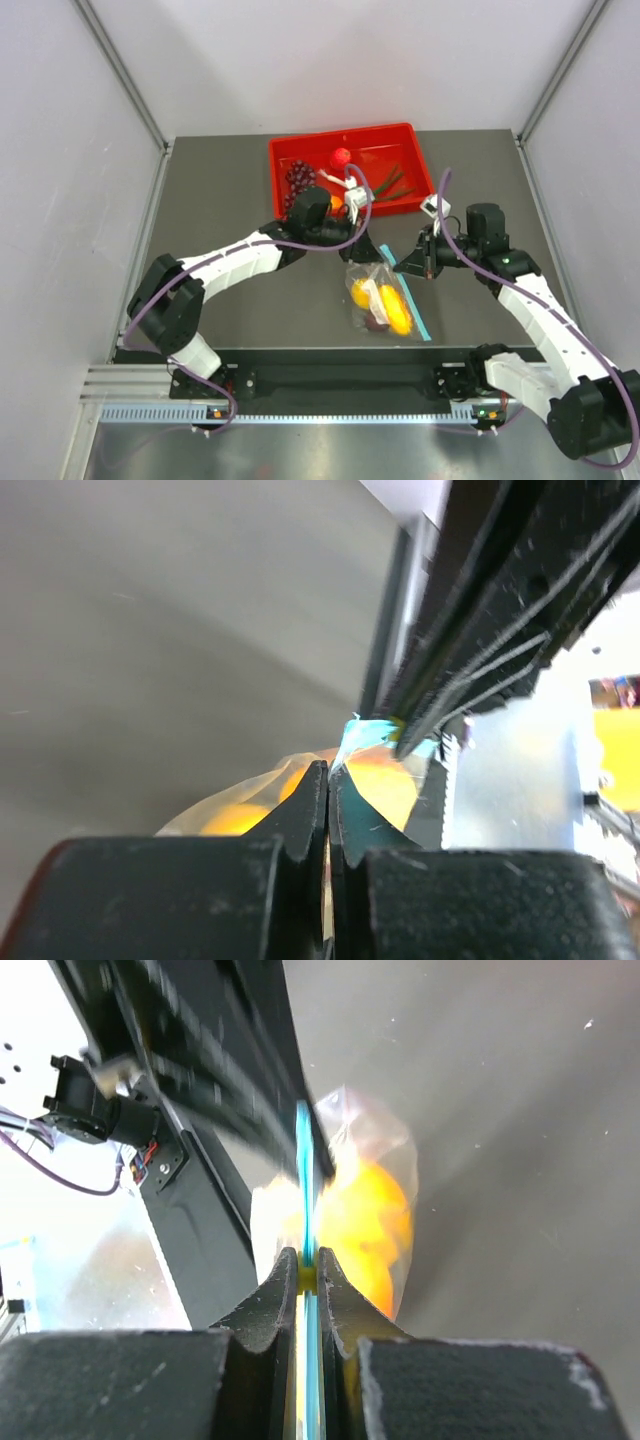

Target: Open the zip-top bag and remove the fake food

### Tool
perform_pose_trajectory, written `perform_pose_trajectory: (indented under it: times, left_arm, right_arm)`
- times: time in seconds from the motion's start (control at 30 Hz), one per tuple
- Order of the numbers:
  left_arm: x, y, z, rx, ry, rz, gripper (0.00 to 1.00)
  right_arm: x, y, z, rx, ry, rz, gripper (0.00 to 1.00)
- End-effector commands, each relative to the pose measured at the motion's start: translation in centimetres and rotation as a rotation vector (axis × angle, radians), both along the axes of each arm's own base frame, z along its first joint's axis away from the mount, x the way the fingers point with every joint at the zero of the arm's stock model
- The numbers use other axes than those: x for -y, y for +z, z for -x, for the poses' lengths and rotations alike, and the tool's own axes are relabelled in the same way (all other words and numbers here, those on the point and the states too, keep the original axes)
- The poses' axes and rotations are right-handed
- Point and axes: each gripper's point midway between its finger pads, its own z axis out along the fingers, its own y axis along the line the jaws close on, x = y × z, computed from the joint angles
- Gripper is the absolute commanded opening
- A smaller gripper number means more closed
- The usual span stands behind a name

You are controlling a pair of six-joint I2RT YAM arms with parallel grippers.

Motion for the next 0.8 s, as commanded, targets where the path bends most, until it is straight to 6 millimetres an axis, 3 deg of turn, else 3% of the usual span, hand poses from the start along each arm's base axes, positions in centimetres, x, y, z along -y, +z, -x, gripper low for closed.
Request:
perform_pose_trajectory:
  times: [0.0,0.2,0.4,0.77]
  left_arm:
    - [-2.1,1.4,-4.0,0.074,0.159,0.016,0.00]
    - [-4.7,-0.7,-6.6,0.063,0.290,-0.070,0.00]
    - [-8.7,-2.1,-9.8,0.109,0.489,-0.188,0.00]
    - [-14.3,-3.3,-12.0,0.145,0.700,-0.351,0.00]
  right_arm:
    - [-0.5,0.5,0.9,-0.002,0.060,-0.019,0.00]
    - [-0.2,0.3,1.2,-0.013,0.072,0.009,0.00]
    - [0.4,0.4,1.6,-0.025,0.059,0.048,0.00]
    - [1.1,0.8,2.8,-0.041,0.031,0.084,0.00]
